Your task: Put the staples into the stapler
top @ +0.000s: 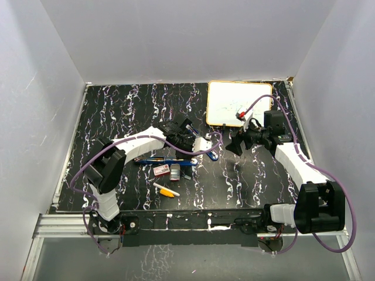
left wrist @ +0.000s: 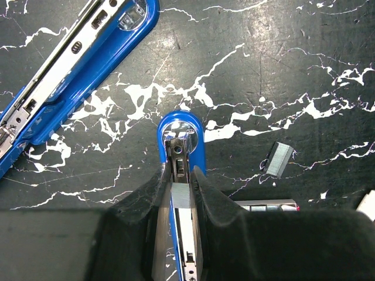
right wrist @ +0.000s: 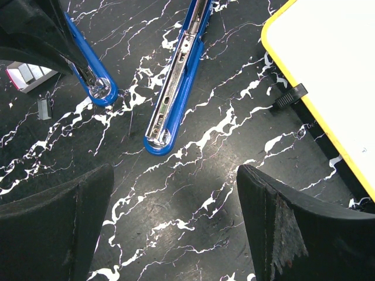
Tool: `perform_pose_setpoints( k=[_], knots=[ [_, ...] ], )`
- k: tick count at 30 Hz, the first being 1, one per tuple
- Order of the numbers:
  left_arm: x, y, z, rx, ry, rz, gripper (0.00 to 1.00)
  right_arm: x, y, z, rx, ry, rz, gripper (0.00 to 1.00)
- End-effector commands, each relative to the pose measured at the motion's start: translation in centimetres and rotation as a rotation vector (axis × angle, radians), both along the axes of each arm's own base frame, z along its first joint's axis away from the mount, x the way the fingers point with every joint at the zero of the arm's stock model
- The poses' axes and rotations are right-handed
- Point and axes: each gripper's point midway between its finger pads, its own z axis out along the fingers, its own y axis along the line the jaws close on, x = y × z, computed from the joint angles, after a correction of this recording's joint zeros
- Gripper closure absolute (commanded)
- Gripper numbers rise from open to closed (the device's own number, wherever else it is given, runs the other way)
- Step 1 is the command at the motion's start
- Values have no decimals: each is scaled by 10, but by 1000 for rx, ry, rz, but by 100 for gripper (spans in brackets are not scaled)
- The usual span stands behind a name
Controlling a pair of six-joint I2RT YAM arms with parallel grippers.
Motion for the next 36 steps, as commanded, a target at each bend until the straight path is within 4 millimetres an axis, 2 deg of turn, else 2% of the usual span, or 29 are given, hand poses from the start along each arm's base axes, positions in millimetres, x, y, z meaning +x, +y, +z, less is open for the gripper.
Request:
perform_pose_setpoints(
  k=[1,16,36],
  knots=[
    [-3,-1,20,-41,-29,-1,100,7,1,17,22,-70,4,11],
    [-1,1,24,-57,-62,13,100,7,0,16,24,-68,4,10],
    [-11,7,8,-21,-14,-4,100,7,0,17,26,-70,1,10]
  ],
)
